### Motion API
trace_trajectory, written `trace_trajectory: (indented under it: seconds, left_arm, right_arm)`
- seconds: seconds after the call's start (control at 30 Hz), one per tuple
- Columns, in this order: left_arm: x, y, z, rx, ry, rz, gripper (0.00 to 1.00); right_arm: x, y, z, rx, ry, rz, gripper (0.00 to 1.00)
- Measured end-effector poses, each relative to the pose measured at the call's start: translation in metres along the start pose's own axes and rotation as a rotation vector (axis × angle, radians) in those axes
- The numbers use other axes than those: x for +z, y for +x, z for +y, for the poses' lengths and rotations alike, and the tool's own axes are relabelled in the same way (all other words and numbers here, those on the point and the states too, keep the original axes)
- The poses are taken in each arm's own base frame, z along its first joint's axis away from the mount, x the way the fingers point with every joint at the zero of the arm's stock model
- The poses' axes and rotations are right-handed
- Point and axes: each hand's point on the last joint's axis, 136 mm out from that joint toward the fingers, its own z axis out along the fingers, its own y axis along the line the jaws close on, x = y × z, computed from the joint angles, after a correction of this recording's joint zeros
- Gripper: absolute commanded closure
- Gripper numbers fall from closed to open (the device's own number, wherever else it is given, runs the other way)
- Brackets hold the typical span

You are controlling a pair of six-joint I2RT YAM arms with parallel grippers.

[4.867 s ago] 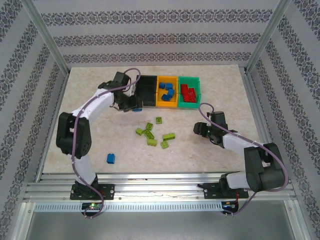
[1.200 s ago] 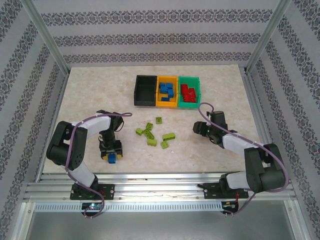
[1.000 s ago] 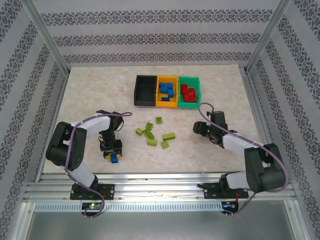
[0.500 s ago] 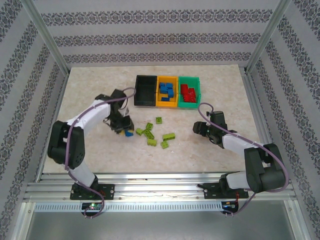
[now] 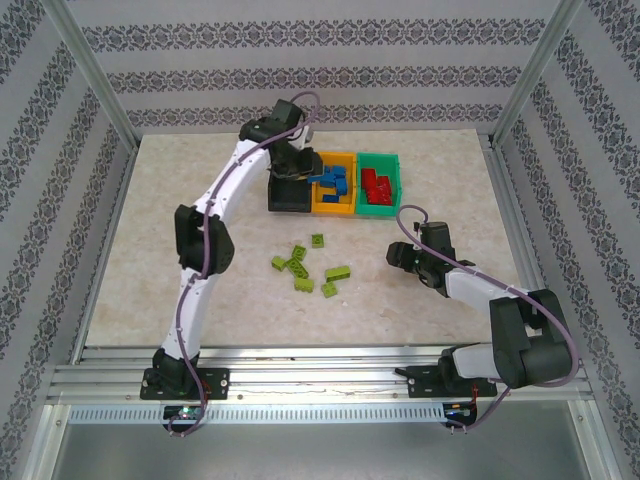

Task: Sort the legos into containers by color
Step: Place the lego in the container.

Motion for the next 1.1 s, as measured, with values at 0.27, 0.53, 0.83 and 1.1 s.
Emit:
trace_trajectory:
  seconds: [0.27,0.53,0.83,1.1]
  left_arm:
    - [0.031,0.004,-0.005,-0.025,0.034,0.038,0.44]
    - [0.032,0.019,0.002,-0.037,0.01,0.087,0.41]
    - [-0.003,0.074,0.013,-0.036,0.015,0.095,0.41]
    - [-0.016,0.131,0.03,-0.022,0.068,0.034,0.41]
  right_arm:
    - [0.0,0.0,0.0,0.0,0.0,-0.001,0.39]
    - [0.0,0.0,0.0,0.0,0.001,0.0,0.38]
    - [0.0,0.001,0.002,-0.005,-0.002,0.003,0.38]
    - [0.0,0.001,0.002,-0.005,-0.002,0.004,0.38]
